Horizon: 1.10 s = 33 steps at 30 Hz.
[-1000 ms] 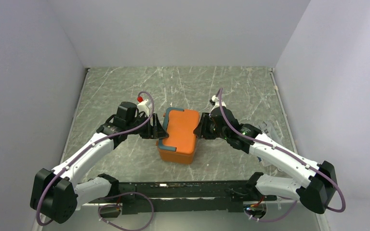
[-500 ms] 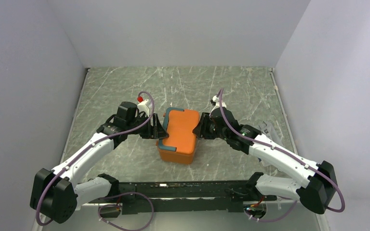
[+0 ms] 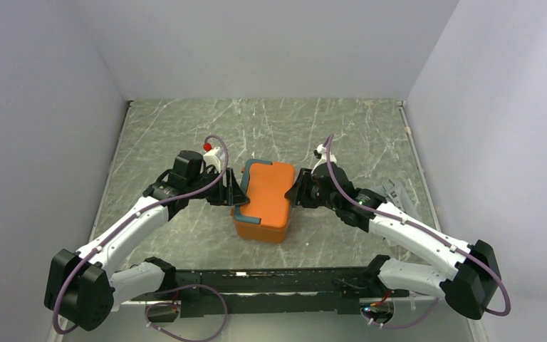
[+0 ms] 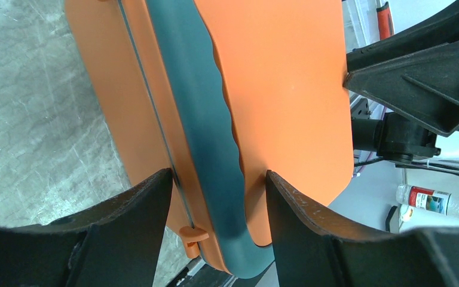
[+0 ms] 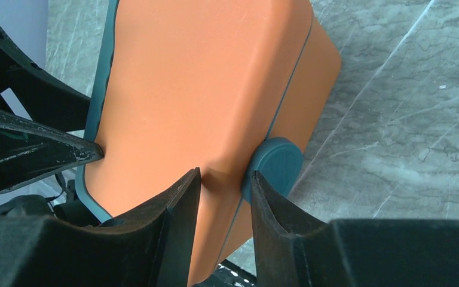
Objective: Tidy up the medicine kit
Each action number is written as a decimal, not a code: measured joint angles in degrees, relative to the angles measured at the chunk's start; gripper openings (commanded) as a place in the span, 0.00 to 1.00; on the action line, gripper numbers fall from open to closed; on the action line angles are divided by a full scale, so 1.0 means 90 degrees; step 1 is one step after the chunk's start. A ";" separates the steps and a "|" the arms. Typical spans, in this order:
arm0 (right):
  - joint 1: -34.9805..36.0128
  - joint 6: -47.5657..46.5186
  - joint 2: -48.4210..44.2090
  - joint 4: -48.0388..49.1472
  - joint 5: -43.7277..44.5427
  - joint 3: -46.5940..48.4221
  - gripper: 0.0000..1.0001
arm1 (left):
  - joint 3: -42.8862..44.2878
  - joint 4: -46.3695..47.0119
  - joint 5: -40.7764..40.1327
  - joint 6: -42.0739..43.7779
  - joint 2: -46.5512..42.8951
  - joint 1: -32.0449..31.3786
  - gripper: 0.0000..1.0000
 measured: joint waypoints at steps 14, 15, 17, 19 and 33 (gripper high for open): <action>0.0000 0.0112 -0.0816 0.0019 0.0474 -0.0078 0.43 | 0.0015 -0.0010 -0.0039 0.0000 0.0002 -0.0032 0.63; 0.0000 0.0124 -0.0906 -0.0017 0.0532 -0.0075 0.42 | 0.0015 -0.0010 -0.0039 0.0000 0.0002 -0.0032 0.63; 0.0000 0.0136 -0.1018 -0.0146 0.0675 -0.0073 0.40 | 0.0017 -0.0010 -0.0041 0.0000 0.0005 -0.0036 0.63; 0.0000 0.0148 -0.1022 -0.0270 0.0772 -0.0070 0.37 | 0.0039 -0.0032 -0.0044 0.0002 0.0019 -0.0041 0.63; -0.0044 0.0270 -0.0721 -0.0537 0.0884 -0.0073 0.07 | 0.0146 -0.0136 -0.0044 0.0022 0.0119 -0.0073 0.63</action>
